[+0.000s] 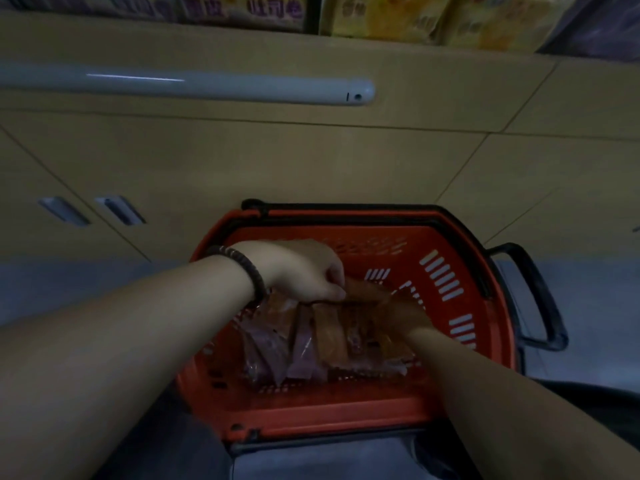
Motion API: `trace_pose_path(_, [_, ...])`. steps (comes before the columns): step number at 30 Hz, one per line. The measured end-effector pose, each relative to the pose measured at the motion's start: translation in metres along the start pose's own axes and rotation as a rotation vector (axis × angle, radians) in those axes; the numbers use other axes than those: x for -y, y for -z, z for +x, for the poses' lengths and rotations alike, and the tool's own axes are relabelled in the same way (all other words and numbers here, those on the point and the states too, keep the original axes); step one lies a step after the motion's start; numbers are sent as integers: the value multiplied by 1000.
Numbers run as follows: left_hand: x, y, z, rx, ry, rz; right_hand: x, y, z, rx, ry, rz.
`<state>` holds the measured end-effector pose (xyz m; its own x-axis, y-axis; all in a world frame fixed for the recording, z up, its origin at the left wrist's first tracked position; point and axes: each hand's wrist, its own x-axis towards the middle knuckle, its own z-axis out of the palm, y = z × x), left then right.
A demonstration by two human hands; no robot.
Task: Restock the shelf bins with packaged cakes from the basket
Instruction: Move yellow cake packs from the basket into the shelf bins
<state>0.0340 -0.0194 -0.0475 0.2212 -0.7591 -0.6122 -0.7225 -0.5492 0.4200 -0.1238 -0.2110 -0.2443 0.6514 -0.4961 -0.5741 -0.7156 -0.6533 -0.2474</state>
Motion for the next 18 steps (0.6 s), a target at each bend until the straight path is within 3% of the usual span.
trace_pose_path(7, [6,-3,5,75,36,-48,6,10,-16,56,-10,-125])
trace_pose_path(13, [10,-3,-2,64,74,-26,56,92,-37,475,96,-91])
trace_pose_path(16, [10,-4,-4,-35,134,1,92,133,-55,359,325,-288])
trace_pose_path(18, [10,-5,-5,-35,136,-124,106,150,-66,314,440,-210])
